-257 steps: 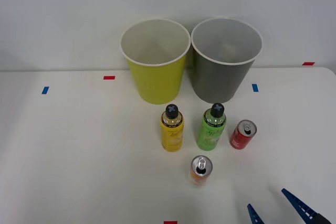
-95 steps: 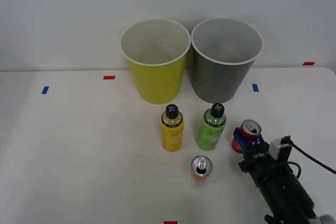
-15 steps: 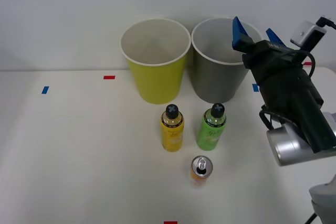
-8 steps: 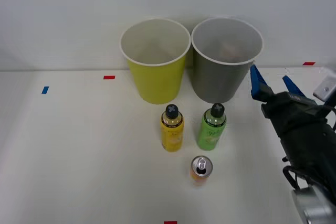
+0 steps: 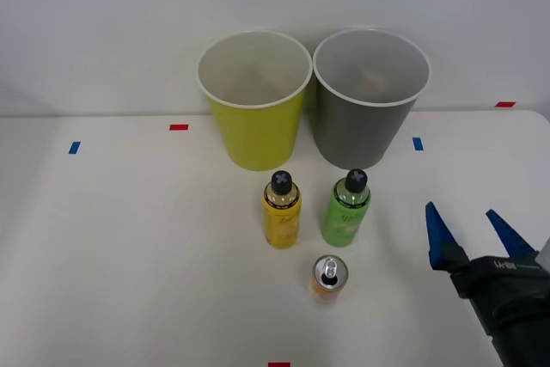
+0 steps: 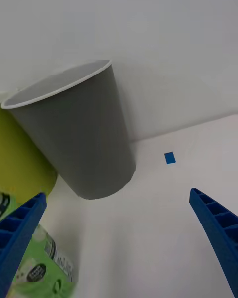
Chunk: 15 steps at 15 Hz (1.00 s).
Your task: Put cans in the gray bin, plastic bottles in the light green bin
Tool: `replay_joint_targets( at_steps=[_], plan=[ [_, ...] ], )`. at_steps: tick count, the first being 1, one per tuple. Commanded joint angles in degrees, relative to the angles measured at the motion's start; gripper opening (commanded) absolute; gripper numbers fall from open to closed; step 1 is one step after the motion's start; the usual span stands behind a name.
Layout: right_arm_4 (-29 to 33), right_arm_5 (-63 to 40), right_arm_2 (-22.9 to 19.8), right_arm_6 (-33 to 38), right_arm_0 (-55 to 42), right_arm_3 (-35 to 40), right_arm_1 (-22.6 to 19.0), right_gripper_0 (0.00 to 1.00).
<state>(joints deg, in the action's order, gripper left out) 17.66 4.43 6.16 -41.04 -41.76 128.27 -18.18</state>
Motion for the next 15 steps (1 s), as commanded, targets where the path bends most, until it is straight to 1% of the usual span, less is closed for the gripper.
replay_joint_targets(
  at_steps=[1, 5, 8, 9, 10, 11, 13, 15],
  plan=[
    [1.2, 1.4, 0.1, -1.1, -5.8, -0.1, 0.5, 1.0],
    [2.5, 1.6, 1.2, -2.3, -12.0, -0.1, 3.3, 1.0],
    [2.8, 2.6, 1.2, -2.7, -15.4, -0.5, 3.5, 1.0],
    [2.4, 8.4, 0.8, -2.4, -15.0, -3.9, 4.0, 1.0],
    [1.7, 17.4, -0.7, -2.1, -13.2, -10.2, 5.1, 1.0],
    [0.2, 24.6, -1.3, -2.4, -10.9, -16.4, 5.6, 1.0],
    [-0.1, 33.7, -2.2, -2.6, -8.0, -24.3, 5.6, 1.0],
    [-0.2, 40.4, -2.7, -2.7, -6.2, -30.3, 5.2, 1.0]
  ],
)
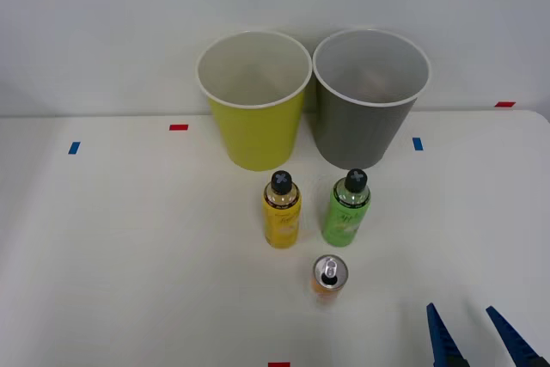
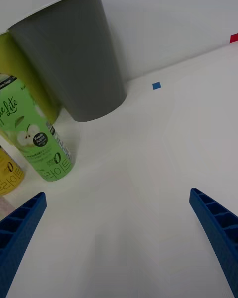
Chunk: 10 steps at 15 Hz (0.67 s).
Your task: Put cans in the gray bin, plastic bottles in the light green bin
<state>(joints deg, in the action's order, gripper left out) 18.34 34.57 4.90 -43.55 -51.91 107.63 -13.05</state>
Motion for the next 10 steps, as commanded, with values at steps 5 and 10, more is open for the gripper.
replay_joint_targets(
  at_steps=[5, 10],
  plan=[
    [-0.5, 16.1, -3.8, 1.4, 4.3, -13.6, 0.1, 1.0],
    [2.2, 16.1, -3.9, 5.8, 4.6, -13.8, 1.5, 1.0]
  ],
)
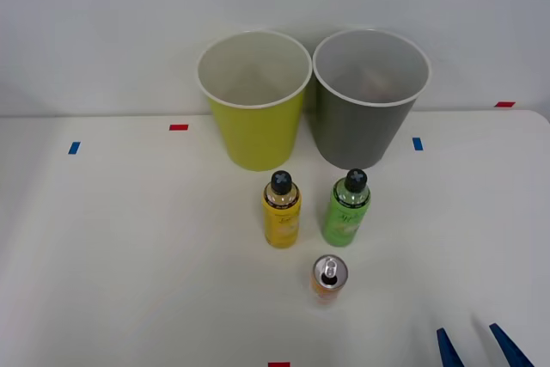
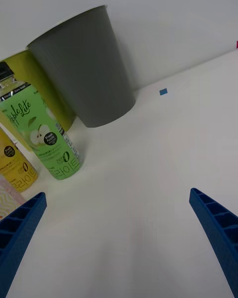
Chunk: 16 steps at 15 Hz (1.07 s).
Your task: Put cans in the gray bin, plastic bottles in the light green bin
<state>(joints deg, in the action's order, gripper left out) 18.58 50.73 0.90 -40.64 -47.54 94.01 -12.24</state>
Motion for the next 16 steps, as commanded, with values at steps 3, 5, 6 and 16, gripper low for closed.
replay_joint_targets(
  at_steps=[3, 5, 6, 16],
  plan=[
    [6.2, 1.2, -0.4, 4.6, 0.9, -0.1, 1.6, 1.0],
    [11.1, 2.1, -1.3, 4.5, 1.0, -0.1, 2.6, 1.0],
    [13.1, 2.4, -1.8, 4.4, 1.0, -0.1, 2.8, 1.0],
    [17.1, 3.7, -2.2, 2.3, 2.4, -0.1, 3.5, 1.0]
  ],
)
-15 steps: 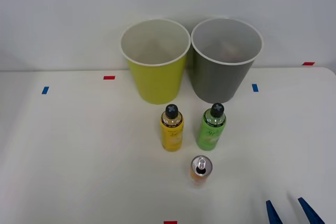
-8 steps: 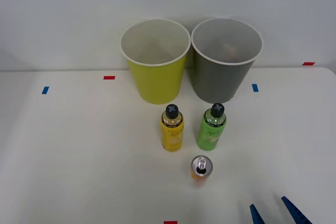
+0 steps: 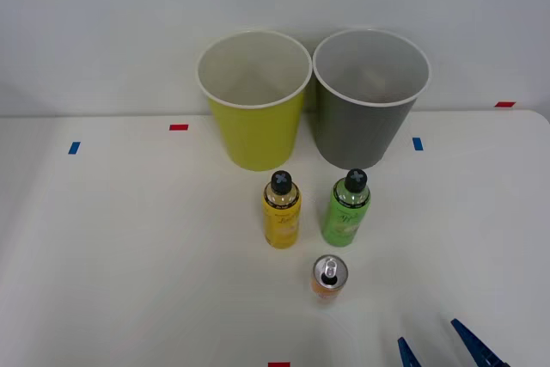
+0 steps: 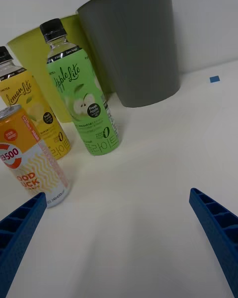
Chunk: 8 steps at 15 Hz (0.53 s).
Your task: Put cans in the gray bin, plastic bottles in the light green bin
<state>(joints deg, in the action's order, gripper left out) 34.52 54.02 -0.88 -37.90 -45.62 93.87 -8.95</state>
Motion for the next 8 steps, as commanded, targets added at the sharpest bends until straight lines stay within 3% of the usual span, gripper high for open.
replay_joint_targets(
  at_steps=[1, 8],
  plan=[
    [1.1, 0.8, -0.6, -0.4, 0.4, 0.0, 0.2, 1.0],
    [0.8, 1.4, -0.5, -0.3, -0.5, 0.0, 0.2, 1.0]
  ],
)
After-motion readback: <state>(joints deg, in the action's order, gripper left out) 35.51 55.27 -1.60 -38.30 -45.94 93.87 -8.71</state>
